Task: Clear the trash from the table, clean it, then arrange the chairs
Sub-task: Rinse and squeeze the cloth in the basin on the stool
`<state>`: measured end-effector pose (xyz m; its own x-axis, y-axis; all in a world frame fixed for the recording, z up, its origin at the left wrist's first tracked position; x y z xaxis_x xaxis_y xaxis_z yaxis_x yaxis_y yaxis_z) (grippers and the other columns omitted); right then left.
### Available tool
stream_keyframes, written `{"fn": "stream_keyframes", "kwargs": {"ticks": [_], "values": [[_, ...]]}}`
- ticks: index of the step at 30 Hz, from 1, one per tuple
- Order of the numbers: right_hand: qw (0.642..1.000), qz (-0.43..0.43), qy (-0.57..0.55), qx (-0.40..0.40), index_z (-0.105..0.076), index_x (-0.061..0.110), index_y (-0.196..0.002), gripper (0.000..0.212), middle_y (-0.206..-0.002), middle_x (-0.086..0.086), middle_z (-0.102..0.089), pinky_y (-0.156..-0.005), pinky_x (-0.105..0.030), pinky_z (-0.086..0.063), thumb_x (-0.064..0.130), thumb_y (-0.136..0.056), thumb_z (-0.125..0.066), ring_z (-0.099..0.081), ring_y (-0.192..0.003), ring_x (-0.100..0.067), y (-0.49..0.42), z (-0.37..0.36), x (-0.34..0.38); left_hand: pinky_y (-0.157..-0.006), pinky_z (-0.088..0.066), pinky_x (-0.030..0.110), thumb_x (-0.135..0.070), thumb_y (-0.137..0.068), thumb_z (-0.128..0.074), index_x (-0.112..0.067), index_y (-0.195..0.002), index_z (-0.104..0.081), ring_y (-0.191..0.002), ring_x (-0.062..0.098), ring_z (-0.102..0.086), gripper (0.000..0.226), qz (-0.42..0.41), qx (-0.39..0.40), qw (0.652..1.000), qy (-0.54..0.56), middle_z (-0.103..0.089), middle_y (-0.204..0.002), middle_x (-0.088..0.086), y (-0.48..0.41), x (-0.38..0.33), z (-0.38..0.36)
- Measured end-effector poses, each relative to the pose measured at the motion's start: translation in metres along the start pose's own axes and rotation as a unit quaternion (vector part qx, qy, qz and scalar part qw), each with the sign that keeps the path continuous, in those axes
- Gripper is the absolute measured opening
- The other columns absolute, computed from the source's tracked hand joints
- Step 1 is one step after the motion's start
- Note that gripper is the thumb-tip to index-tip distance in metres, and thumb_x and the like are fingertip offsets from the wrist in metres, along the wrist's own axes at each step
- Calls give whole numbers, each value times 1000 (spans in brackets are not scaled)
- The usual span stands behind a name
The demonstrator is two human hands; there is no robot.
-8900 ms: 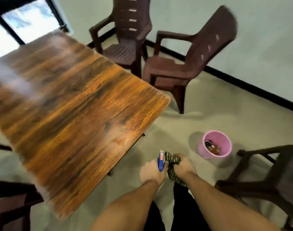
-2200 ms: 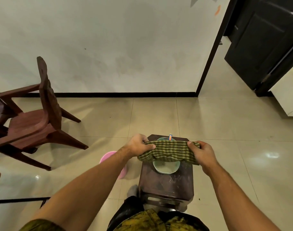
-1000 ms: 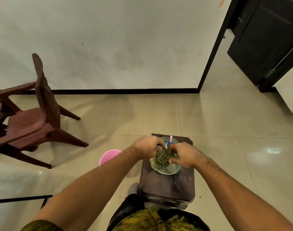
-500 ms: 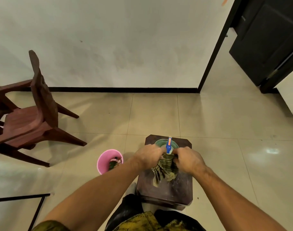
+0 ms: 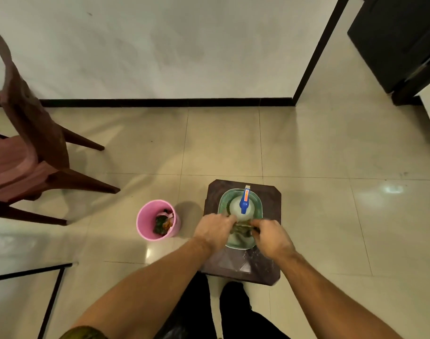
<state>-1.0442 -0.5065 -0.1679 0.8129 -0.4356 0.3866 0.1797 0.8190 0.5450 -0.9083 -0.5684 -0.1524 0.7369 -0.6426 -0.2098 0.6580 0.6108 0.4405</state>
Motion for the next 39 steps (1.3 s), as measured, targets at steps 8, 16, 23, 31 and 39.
{"fn": "stream_keyframes", "kwargs": {"ticks": [8,16,23,31,39], "values": [[998,-5,-53,23,-67,23,-129,37,-136,3,-64,-105,-26,-41,12,-97,-52,-61,-121,-19,-4,-47,-13,-91,-49,43,-2,-95,-46,-18,-131,-56,-111,36,-66,41,31,75,996,38,-67,-125,11,0,5,-49],[996,4,-80,-33,-62,22,-135,37,-145,5,-56,-114,-32,-39,17,-100,-51,-54,-130,-16,-23,-35,-20,-90,-52,42,-2,-98,-45,-16,-135,-50,-112,31,-66,40,30,14,999,42,-58,-139,6,-12,6,-32],[994,3,48,94,-45,31,-148,60,-160,10,-33,-117,-32,-32,8,-93,-48,-34,-144,-20,1,-97,-37,-121,-32,39,-2,-93,-53,-11,-160,-18,-154,26,-20,76,24,144,988,46,-7,-171,5,24,-5,-114],[993,6,71,94,-32,30,-154,67,-164,4,-22,-116,-37,-35,12,-92,-46,-27,-145,-26,17,-88,-38,-110,-40,45,-11,-89,-60,-17,-156,-27,-139,29,-42,75,40,149,988,12,-8,-170,3,28,-1,-102],[991,46,117,37,-27,27,-156,56,-166,2,-17,-118,-42,-30,33,-100,-37,-22,-148,-26,38,-70,0,-126,-16,43,-26,-101,-45,-17,-161,-12,-155,28,-13,70,80,57,994,42,2,-171,5,70,0,-88]]}}
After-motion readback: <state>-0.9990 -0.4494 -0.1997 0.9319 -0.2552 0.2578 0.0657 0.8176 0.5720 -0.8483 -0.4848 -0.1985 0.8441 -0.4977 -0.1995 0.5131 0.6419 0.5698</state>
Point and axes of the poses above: each hand's wrist, its own y-axis away from the middle knuckle, its own z-axis out of the back of the hand, x = y × z, the point moved 6 cm from there along -y, towards the middle knuckle
